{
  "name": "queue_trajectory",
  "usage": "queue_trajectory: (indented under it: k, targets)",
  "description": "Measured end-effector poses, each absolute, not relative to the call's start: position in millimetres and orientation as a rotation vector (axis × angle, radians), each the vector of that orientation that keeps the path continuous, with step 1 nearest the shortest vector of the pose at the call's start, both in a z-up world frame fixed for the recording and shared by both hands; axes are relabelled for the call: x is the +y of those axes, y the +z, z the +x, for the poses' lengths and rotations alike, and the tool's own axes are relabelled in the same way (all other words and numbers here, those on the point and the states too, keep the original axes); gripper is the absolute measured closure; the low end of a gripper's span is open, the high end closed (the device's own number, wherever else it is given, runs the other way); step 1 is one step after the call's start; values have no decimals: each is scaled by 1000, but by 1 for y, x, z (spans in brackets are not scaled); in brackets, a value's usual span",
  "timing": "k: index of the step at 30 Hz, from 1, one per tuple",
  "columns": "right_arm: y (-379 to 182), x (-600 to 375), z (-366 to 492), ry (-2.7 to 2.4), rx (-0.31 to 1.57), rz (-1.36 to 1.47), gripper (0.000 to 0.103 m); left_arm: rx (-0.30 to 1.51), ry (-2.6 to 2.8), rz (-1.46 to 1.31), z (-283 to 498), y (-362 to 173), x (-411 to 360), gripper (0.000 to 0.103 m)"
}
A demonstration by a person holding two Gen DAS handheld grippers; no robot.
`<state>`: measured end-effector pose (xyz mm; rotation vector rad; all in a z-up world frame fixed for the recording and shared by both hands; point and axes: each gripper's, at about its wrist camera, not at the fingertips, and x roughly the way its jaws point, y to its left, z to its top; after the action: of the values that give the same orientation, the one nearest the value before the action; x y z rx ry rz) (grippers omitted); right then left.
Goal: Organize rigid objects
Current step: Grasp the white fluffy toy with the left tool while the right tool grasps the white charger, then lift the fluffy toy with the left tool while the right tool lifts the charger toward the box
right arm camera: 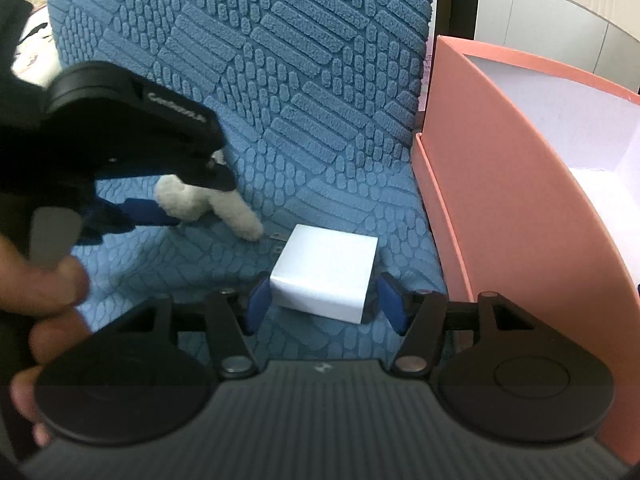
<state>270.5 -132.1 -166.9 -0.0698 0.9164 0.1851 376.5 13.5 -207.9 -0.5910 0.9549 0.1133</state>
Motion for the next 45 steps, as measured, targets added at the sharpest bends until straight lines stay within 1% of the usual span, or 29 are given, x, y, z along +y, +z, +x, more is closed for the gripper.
queue_trajectory:
  k: [3,5,10,12,14,20,34,39,41,45]
  targets:
    - [-167,-130,270,172,909,-85,39,943,92,-576,370,-198,26,51]
    - [-167,-129,271,162,901,-94,35,936,77,-580,366,-192,31,51]
    - [-168,-124,271,157,859,-125,35,917,26,-571,343,-172,43,51]
    - [-170,-122,270,160,846,-137,35,919,21,-566,330,-165,52,51]
    - [-171,-122,270,163,844,-139,39,932,15,-575,324,-162,58,51]
    - [-165,-124,266,176,863,-125,42,951,27,-571,302,-161,66,51]
    - [-124,-146,208,294,901,-122,45,975,18,-551,240,-167,51,51]
    - [-114,-157,191,304,903,-113,46,988,34,-491,224,-163,45,51]
    - [-109,-160,187,308,901,-113,46,991,14,-514,220,-161,47,51]
    - [-97,-164,180,314,890,-114,46,980,18,-489,209,-147,43,51]
